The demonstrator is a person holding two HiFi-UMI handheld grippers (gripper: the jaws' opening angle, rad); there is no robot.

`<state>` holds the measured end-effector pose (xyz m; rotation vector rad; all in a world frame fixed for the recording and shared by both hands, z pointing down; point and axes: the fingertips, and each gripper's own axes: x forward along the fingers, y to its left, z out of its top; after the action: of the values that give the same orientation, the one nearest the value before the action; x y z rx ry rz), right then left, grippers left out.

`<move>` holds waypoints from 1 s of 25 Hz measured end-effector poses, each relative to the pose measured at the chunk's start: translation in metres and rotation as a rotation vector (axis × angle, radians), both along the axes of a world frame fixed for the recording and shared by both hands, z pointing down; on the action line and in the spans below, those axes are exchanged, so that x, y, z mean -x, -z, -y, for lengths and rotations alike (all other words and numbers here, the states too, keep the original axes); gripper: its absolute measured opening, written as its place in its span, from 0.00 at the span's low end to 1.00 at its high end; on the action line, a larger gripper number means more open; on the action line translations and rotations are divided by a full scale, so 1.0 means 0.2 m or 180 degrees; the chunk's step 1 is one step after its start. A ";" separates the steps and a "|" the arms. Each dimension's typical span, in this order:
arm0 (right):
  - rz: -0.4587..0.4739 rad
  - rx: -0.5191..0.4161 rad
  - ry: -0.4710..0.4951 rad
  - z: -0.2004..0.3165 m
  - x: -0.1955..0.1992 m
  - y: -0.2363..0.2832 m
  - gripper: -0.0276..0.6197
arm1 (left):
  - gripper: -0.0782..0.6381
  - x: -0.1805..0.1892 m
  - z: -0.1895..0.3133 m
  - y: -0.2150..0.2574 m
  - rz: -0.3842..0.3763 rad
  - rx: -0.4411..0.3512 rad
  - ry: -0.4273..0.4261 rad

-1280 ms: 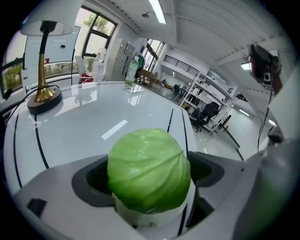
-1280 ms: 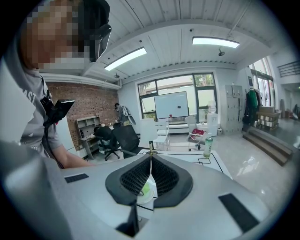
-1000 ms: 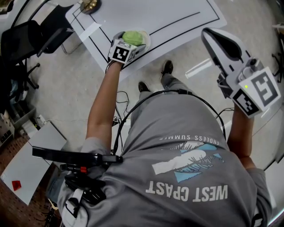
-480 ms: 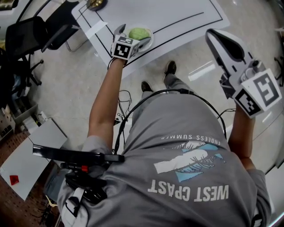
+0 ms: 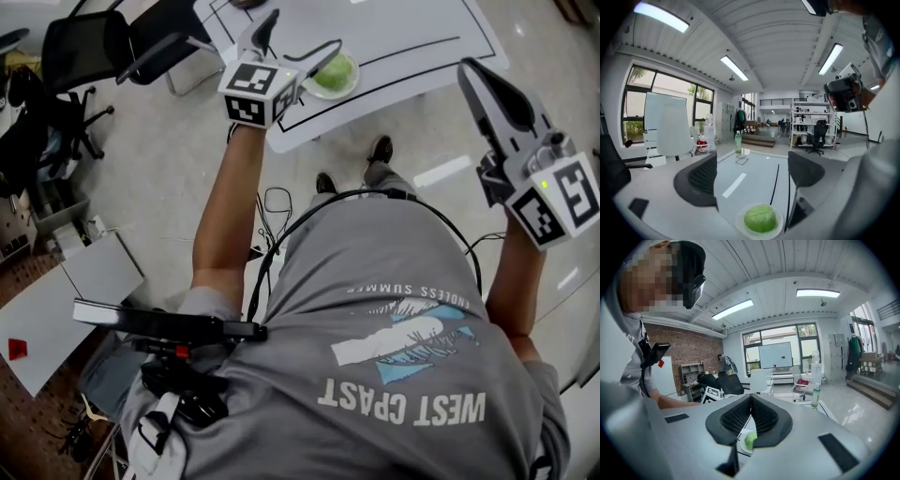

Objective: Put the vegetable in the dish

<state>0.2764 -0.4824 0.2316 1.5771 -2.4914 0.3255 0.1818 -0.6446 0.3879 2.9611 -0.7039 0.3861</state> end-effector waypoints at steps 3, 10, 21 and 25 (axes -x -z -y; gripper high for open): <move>-0.0060 -0.0101 0.0014 -0.04 0.06 0.03 0.05 | 0.66 0.13 -0.07 0.22 -0.0234 -0.0234 0.0045; -0.0231 -0.0498 -0.0017 -0.19 0.21 0.20 0.05 | 0.12 0.51 -0.34 0.76 -0.0860 -0.0882 0.0115; -0.0611 -0.1046 -0.0144 -0.59 0.30 0.42 0.05 | 0.12 0.92 -0.75 1.08 -0.1120 -0.1173 0.0284; -0.0607 -0.1108 -0.0164 -0.76 0.24 0.47 0.05 | 0.12 0.98 -0.93 1.12 -0.1112 -0.1211 0.0446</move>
<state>0.2286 -0.3303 0.1368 1.7023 -2.4574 -0.2571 -0.0148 -0.4586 0.1641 3.1616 -1.0233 -0.3048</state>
